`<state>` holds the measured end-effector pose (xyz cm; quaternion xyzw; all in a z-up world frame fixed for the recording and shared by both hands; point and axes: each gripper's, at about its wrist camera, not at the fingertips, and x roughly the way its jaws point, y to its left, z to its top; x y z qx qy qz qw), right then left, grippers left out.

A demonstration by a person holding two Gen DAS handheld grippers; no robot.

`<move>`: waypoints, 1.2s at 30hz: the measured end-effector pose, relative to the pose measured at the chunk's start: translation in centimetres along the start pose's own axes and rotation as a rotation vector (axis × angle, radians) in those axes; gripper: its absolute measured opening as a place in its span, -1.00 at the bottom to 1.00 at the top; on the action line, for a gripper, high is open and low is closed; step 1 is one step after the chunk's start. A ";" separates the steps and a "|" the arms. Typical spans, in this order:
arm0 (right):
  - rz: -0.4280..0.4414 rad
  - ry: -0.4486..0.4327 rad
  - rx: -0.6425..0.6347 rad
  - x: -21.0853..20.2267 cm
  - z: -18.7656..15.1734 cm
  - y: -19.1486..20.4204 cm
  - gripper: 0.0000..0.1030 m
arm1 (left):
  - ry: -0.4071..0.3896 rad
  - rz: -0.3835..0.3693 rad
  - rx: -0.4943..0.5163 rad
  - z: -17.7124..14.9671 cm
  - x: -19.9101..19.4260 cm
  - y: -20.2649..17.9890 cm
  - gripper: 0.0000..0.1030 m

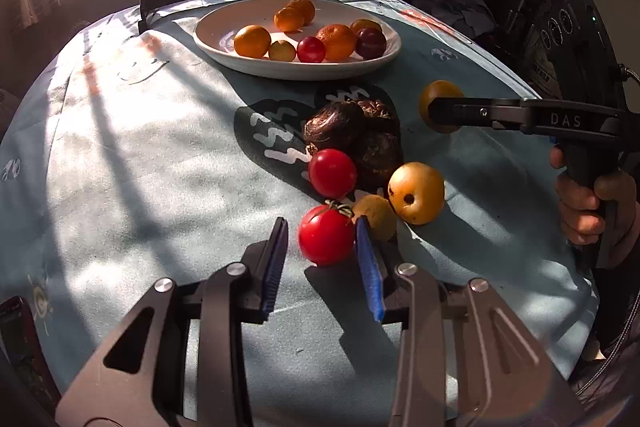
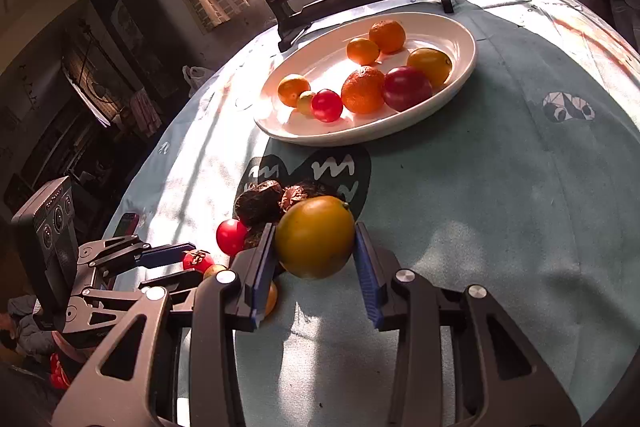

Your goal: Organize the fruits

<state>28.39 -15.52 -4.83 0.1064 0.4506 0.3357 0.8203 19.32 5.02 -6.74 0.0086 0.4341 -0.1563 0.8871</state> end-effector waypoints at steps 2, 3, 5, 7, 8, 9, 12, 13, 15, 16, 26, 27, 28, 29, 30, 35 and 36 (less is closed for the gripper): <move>0.002 -0.005 -0.001 -0.1 0.0 0.0 -0.25 | 0.002 -0.003 -0.002 0.0 0.1 0.1 -0.31; 0.003 -0.008 -0.003 -0.2 0.0 0.1 -0.25 | 0.003 -0.006 -0.003 -0.1 0.1 0.1 -0.31; 0.007 -0.012 -0.009 -0.3 0.0 0.2 -0.25 | 0.003 -0.012 -0.008 -0.1 0.1 0.2 -0.31; 0.009 -0.012 -0.008 -0.3 0.0 0.3 -0.25 | 0.002 -0.020 -0.024 0.1 0.3 0.4 -0.31; 0.010 -0.014 -0.008 -0.4 0.0 0.3 -0.25 | 0.001 -0.025 -0.036 0.1 0.4 0.5 -0.31; 0.011 -0.018 -0.008 -0.5 0.0 0.3 -0.25 | 0.000 -0.032 -0.046 0.1 0.4 0.7 -0.33; 0.024 -0.034 -0.017 -1.0 -0.1 0.6 -0.25 | -0.007 -0.029 -0.051 0.1 0.3 0.4 -0.42; 0.027 -0.043 -0.024 -1.2 -0.1 0.8 -0.25 | -0.009 -0.023 -0.056 0.1 0.3 0.4 -0.42; 0.023 -0.056 -0.036 -1.4 -0.2 1.0 -0.25 | -0.016 -0.003 -0.072 0.1 0.2 0.3 -0.43; 0.021 -0.060 -0.037 -1.5 -0.2 1.0 -0.25 | -0.022 0.018 -0.076 0.0 0.0 0.2 -0.43; 0.010 -0.122 -0.057 -2.1 0.2 1.6 -0.25 | -0.113 0.201 -0.094 1.7 -2.8 0.5 -0.43; 0.016 -0.133 -0.062 -2.2 0.6 1.7 -0.25 | -0.123 0.213 -0.091 2.3 -3.1 0.5 -0.44; 0.019 -0.147 -0.065 -2.3 1.0 1.9 -0.25 | -0.134 0.225 -0.088 3.0 -3.3 0.5 -0.44; 0.022 -0.159 -0.065 -2.4 1.6 1.9 -0.25 | -0.145 0.233 -0.085 3.7 -3.5 0.6 -0.44; 0.025 -0.169 -0.066 -2.4 2.3 2.0 -0.25 | -0.154 0.238 -0.081 4.5 -3.5 0.7 -0.44; -0.022 -0.218 -0.068 -1.4 6.6 1.5 -0.25 | -0.174 0.243 -0.101 9.3 -2.0 1.8 -0.44; -0.039 -0.224 -0.062 -0.9 7.4 1.2 -0.25 | -0.174 0.246 -0.104 10.4 -1.1 2.1 -0.44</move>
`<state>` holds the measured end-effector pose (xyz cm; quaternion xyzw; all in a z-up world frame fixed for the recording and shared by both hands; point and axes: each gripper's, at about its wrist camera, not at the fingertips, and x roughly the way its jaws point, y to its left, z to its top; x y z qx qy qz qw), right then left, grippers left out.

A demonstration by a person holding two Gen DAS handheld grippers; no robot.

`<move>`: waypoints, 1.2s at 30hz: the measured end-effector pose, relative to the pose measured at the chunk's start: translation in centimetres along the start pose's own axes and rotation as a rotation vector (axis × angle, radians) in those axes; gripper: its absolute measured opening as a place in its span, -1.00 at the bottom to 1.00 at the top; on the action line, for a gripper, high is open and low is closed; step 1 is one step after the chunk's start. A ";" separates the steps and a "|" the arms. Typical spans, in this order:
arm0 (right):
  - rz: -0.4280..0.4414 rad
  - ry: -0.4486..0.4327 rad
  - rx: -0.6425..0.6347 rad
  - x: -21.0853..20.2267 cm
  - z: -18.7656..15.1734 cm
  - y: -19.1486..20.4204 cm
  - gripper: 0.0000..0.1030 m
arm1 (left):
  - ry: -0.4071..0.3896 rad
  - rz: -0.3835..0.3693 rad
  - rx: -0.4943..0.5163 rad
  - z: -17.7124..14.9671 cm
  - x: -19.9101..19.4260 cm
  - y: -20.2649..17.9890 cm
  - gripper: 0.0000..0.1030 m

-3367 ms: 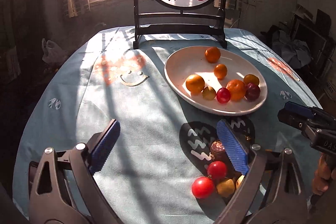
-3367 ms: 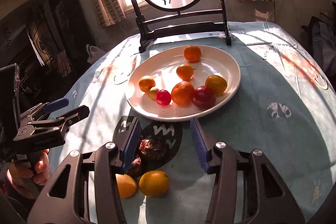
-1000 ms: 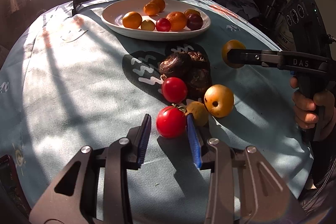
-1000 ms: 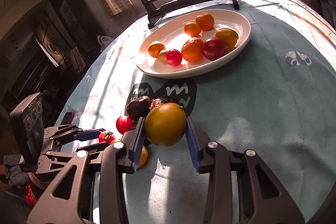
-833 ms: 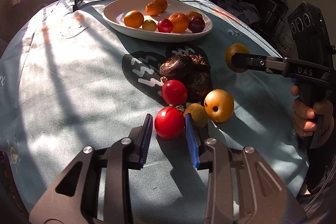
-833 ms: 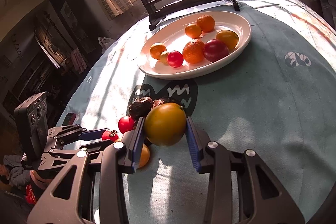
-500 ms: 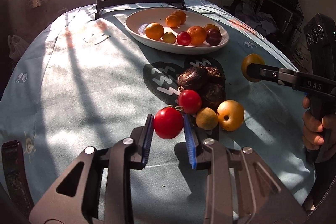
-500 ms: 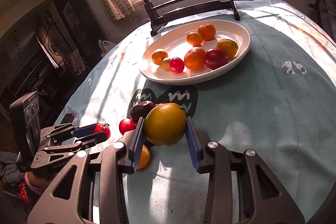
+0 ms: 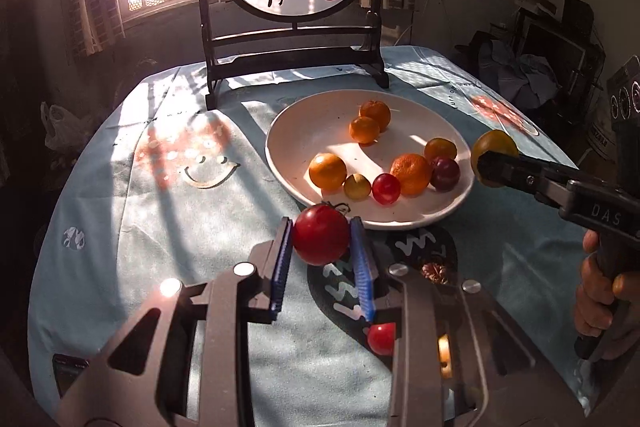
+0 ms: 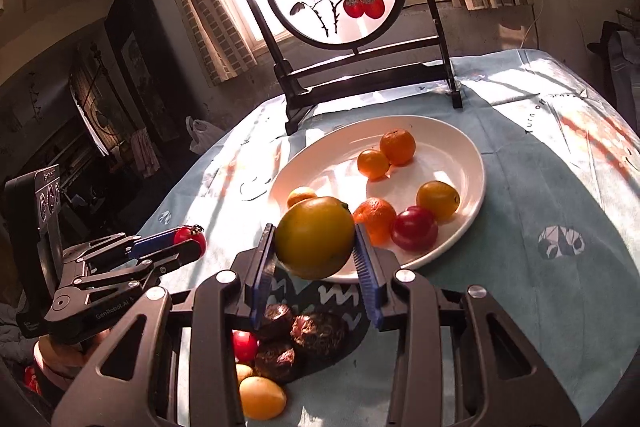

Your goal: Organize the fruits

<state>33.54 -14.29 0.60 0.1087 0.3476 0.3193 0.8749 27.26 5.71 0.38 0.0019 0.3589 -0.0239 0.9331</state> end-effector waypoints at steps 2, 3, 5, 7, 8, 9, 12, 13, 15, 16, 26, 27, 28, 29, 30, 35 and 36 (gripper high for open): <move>-0.039 -0.008 0.013 1.5 1.1 -1.0 -0.25 | 0.027 -0.002 -0.008 1.8 2.7 0.0 -0.43; -0.045 -0.002 0.025 2.3 1.6 -1.7 -0.25 | 0.042 -0.005 -0.018 2.6 4.0 0.1 -0.44; -0.054 0.017 0.039 3.9 2.1 -2.7 -0.25 | 0.059 -0.020 -0.030 3.7 6.4 -0.1 -0.44; -0.076 0.027 0.032 5.2 2.5 -3.4 -0.25 | 0.061 -0.012 -0.029 4.7 8.2 -0.2 -0.44; -0.083 0.033 0.027 5.7 2.6 -3.6 -0.25 | 0.059 -0.008 -0.026 5.1 8.9 -0.3 -0.43; -0.087 0.038 0.026 6.1 2.8 -3.9 -0.25 | 0.060 -0.009 -0.026 5.5 9.6 -0.4 -0.43; -0.112 0.045 0.022 6.9 3.2 -4.4 -0.13 | 0.074 0.024 -0.022 6.2 11.0 -0.8 -0.40; -0.124 0.052 0.019 6.9 3.3 -4.5 -0.05 | 0.073 0.044 -0.017 6.3 11.0 -1.0 -0.14; -0.122 0.048 0.017 6.3 3.2 -4.4 -0.05 | 0.037 0.089 -0.023 6.3 9.7 -1.0 0.56; -0.118 0.042 0.017 5.7 3.2 -4.1 -0.05 | 0.011 0.111 -0.032 6.2 8.7 -0.8 0.64; 0.009 0.084 -0.103 -0.9 -3.4 2.0 -0.02 | -0.048 0.125 -0.102 -1.1 -0.5 1.3 0.96; 0.032 0.102 -0.105 -1.2 -4.4 2.4 -0.02 | -0.044 0.112 -0.127 -2.2 -0.6 1.6 0.96; 0.045 0.129 -0.105 -1.2 -5.3 2.8 -0.02 | -0.033 0.103 -0.150 -3.2 -0.4 1.9 0.96; 0.047 0.165 -0.110 -1.0 -5.9 3.3 -0.02 | 0.008 0.112 -0.174 -4.0 0.0 2.2 0.96; 0.056 0.192 -0.124 -0.9 -6.5 3.8 -0.02 | 0.055 0.118 -0.184 -4.5 0.3 2.4 0.95; 0.036 0.254 -0.189 -0.9 -8.7 5.3 -0.02 | 0.033 0.211 -0.164 -6.7 -0.7 3.1 0.95; 0.041 0.270 -0.186 -0.7 -8.9 5.3 -0.02 | 0.025 0.235 -0.160 -6.8 -0.9 3.3 0.95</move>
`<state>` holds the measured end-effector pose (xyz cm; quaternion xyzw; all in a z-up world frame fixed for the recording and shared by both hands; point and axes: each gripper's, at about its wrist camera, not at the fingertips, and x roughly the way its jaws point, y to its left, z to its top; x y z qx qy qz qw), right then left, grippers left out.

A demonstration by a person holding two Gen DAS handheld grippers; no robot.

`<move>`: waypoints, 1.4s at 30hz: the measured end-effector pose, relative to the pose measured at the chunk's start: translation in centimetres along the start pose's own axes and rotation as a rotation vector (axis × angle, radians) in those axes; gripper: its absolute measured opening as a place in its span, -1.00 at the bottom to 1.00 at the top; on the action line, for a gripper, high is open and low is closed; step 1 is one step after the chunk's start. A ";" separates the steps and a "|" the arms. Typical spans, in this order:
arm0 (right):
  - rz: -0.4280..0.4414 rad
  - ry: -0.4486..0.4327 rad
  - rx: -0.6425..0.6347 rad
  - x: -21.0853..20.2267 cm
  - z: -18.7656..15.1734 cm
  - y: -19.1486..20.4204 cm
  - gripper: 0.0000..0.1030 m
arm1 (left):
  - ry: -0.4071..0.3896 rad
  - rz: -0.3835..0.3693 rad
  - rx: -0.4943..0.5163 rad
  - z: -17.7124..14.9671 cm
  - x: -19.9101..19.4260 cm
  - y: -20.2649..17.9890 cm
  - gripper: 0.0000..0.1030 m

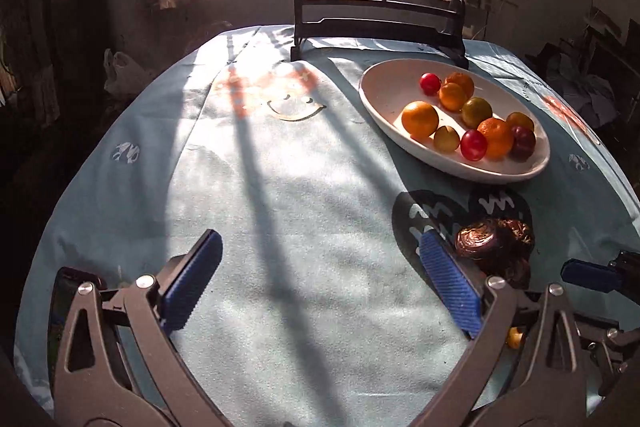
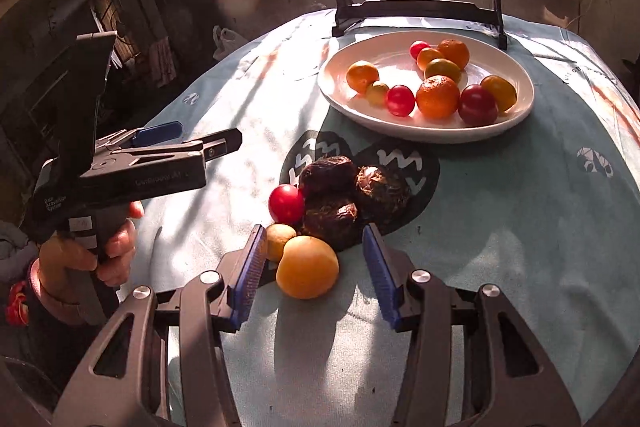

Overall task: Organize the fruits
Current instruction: 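Grasp the yellow-orange fruit with right tool while left tool grasps a yellow fruit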

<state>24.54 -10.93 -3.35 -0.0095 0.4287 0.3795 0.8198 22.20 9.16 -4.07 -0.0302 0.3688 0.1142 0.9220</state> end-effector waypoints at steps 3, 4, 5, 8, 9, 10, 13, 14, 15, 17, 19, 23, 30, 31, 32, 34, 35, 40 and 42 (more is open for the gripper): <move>0.009 0.058 0.015 1.2 -0.5 -0.3 -0.02 | 0.005 -0.038 -0.026 0.3 -0.1 0.4 0.95; 0.009 0.072 0.015 1.5 -0.7 -0.2 -0.02 | 0.011 -0.058 -0.036 0.3 -0.2 0.6 0.95; 0.015 0.084 0.015 1.8 -0.9 -0.2 -0.02 | 0.014 -0.070 -0.047 0.2 -0.2 0.7 0.95; 0.023 0.096 0.009 2.3 -1.0 0.0 -0.01 | 0.019 -0.089 -0.065 0.2 -0.3 0.9 0.95; 0.021 0.094 0.007 2.3 -0.9 0.0 -0.01 | 0.020 -0.094 -0.066 0.2 -0.4 0.9 0.95; 0.019 0.095 0.005 2.4 -1.0 0.1 -0.02 | 0.016 -0.097 -0.066 0.2 -0.4 0.8 0.95; 0.017 0.115 0.001 3.0 -1.1 0.1 -0.05 | 0.004 -0.089 -0.058 0.2 -0.7 0.7 0.95; 0.010 0.115 -0.005 3.1 -1.2 0.2 -0.14 | 0.006 -0.087 -0.056 0.1 -0.6 0.6 0.95; 0.015 0.114 -0.008 3.0 -1.1 0.3 -0.21 | 0.010 -0.087 -0.056 0.1 -0.6 0.6 0.96; 0.024 0.114 -0.011 2.9 -1.2 0.3 -0.26 | 0.019 -0.091 -0.062 0.1 -0.4 0.7 0.95; 0.037 0.110 -0.005 2.8 -1.2 0.2 -0.27 | 0.023 -0.101 -0.073 0.0 -0.4 0.9 0.95; 0.093 0.024 0.097 0.5 -0.5 -1.8 -0.27 | 0.053 -0.185 -0.064 -0.5 -0.5 0.6 0.95; 0.057 -0.066 0.263 -1.8 -0.1 -5.6 -0.27 | 0.116 -0.382 0.167 -3.1 -1.4 -4.6 0.07; 0.055 -0.062 0.264 -1.7 -0.1 -5.7 -0.27 | 0.130 -0.400 0.194 -3.5 -1.4 -5.2 -0.22; 0.054 -0.060 0.258 -1.7 -0.1 -5.6 -0.27 | 0.146 -0.415 0.213 -3.8 -1.3 -5.7 -0.26; 0.066 -0.061 0.249 -1.8 -0.1 -5.4 -0.27 | 0.163 -0.441 0.229 -4.2 -1.2 -6.2 -0.30; 0.073 -0.063 0.247 -1.8 0.0 -5.3 -0.27 | 0.165 -0.452 0.229 -4.2 -1.3 -6.2 -0.30; 0.074 -0.057 0.244 -1.6 -0.1 -5.1 -0.27 | 0.186 -0.495 0.211 -4.2 -1.0 -6.0 -0.30; 0.071 -0.062 0.239 -1.7 -0.1 -5.0 -0.27 | 0.191 -0.486 0.218 -4.3 -0.8 -6.3 -0.30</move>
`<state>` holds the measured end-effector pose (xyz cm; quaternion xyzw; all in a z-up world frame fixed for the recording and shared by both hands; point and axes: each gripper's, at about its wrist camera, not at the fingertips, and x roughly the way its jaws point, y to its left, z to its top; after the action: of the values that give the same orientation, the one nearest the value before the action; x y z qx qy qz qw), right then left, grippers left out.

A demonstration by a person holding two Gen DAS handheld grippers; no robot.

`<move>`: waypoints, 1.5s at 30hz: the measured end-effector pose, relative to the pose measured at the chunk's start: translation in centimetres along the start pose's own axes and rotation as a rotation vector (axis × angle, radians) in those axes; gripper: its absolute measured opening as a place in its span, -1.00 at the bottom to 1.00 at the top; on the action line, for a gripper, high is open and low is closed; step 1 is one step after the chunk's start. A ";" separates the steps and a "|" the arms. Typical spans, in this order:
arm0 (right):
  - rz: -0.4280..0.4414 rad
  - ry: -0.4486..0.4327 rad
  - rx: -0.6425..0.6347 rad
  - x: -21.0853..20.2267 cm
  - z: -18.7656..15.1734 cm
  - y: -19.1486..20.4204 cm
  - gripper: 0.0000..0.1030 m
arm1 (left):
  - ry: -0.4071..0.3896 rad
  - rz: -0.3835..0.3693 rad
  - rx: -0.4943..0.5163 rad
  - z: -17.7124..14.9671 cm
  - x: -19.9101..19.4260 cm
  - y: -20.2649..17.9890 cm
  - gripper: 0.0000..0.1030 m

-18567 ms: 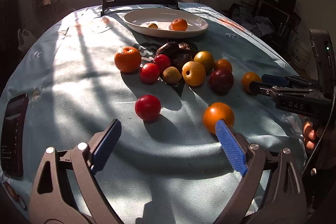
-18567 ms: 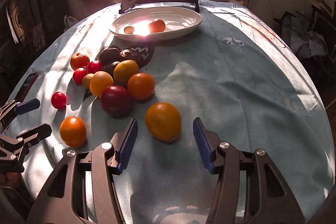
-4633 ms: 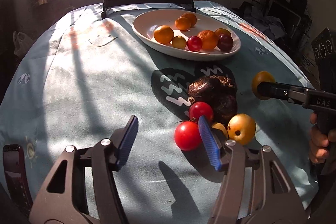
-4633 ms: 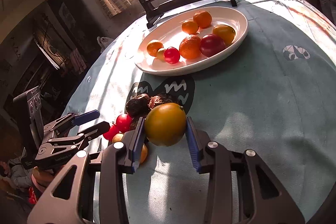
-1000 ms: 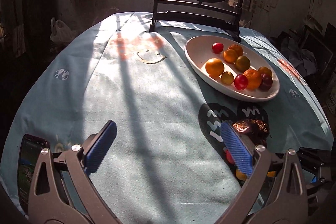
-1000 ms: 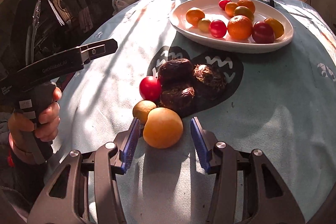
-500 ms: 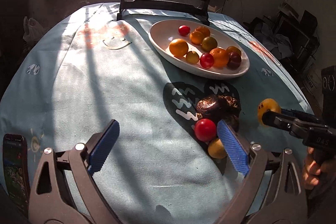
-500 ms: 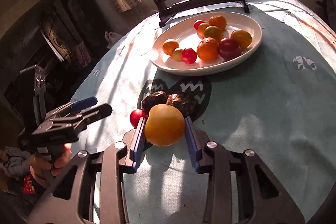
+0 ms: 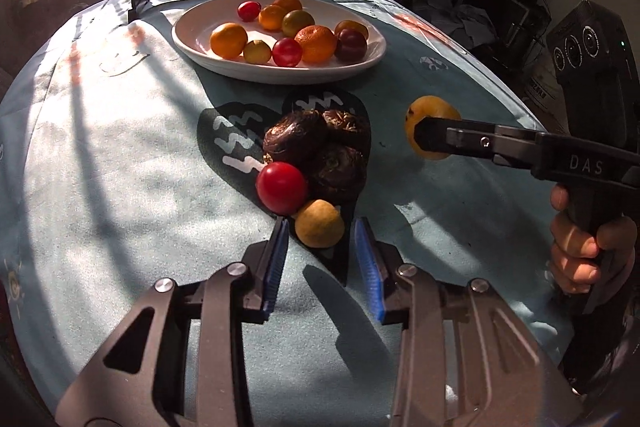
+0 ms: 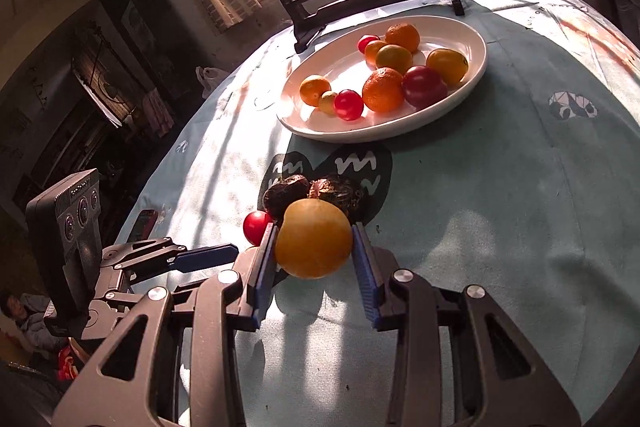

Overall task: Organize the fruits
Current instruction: 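Grasp the yellow-orange fruit with right tool while left tool grasps a yellow fruit, then carry both fruits onto the white plate and open both tools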

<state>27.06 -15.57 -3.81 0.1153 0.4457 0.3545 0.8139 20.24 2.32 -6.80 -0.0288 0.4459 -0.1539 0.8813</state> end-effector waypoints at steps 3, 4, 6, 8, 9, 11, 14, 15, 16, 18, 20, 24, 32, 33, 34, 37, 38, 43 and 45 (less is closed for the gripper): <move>-0.003 -0.001 -0.007 0.1 0.0 0.1 -0.27 | 0.023 0.030 0.003 0.1 0.7 -0.3 -0.30; -0.002 -0.001 -0.007 0.1 0.0 0.2 -0.27 | 0.030 0.028 0.004 0.2 1.0 -0.4 -0.29; -0.003 -0.003 -0.011 -0.1 -0.1 0.2 -0.27 | 0.036 0.032 0.009 0.4 1.3 -0.7 -0.29; -0.003 -0.005 -0.010 -0.1 -0.1 0.2 -0.27 | 0.041 0.054 0.018 0.5 1.7 -1.1 -0.29; -0.006 -0.005 -0.011 -0.1 -0.1 0.2 -0.27 | 0.043 0.065 0.020 0.5 1.8 -1.3 -0.29; -0.009 -0.002 -0.011 -0.1 -0.1 0.2 -0.27 | 0.038 0.075 0.026 0.5 2.0 -1.4 -0.29; -0.015 0.005 -0.007 0.1 -0.2 0.0 -0.27 | 0.030 0.096 0.032 0.5 2.0 -1.5 -0.39; -0.018 0.009 -0.006 0.2 -0.2 0.0 -0.27 | 0.028 0.098 0.027 0.5 2.0 -1.4 -0.44; -0.021 0.012 -0.004 0.3 -0.2 -0.1 -0.27 | 0.026 0.093 0.018 0.5 1.9 -1.2 -0.46; -0.023 0.016 -0.002 0.4 -0.3 -0.3 -0.28 | 0.023 0.075 -0.002 0.4 1.8 -0.9 -0.47; -0.023 0.013 -0.003 0.4 -0.3 -0.3 -0.27 | 0.015 0.064 -0.017 0.4 1.5 -0.6 -0.47; -0.021 -0.012 -0.020 0.3 -0.2 0.0 -0.27 | -0.046 0.005 -0.048 0.8 -0.3 -0.2 -0.47; -0.099 -0.179 -0.056 0.9 4.4 0.3 -0.27 | -0.192 0.097 -0.113 7.6 -1.4 0.9 -0.47; -0.124 -0.199 -0.052 1.2 5.3 -0.1 -0.27 | -0.201 0.135 -0.106 8.7 -1.0 1.0 -0.47; -0.141 -0.210 -0.046 1.7 6.1 -0.5 -0.28 | -0.204 0.169 -0.099 9.8 -0.5 1.2 -0.47; -0.170 -0.220 -0.039 3.1 8.3 -1.8 -0.28 | -0.204 0.239 -0.098 12.4 1.1 2.2 -0.47; -0.172 -0.220 -0.035 3.5 8.9 -2.2 -0.28 | -0.198 0.249 -0.101 13.2 1.7 2.5 -0.47; -0.176 -0.208 -0.040 5.5 10.8 -3.3 -0.28 | -0.168 0.325 -0.088 15.6 4.8 3.7 -0.47; -0.179 -0.202 -0.045 6.3 11.5 -3.6 -0.28 | -0.152 0.331 -0.100 16.0 5.8 4.3 -0.47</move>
<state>40.21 -12.42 -3.06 0.0921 0.3620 0.2770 0.8853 37.27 3.28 -2.49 -0.0103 0.3835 0.0184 0.9233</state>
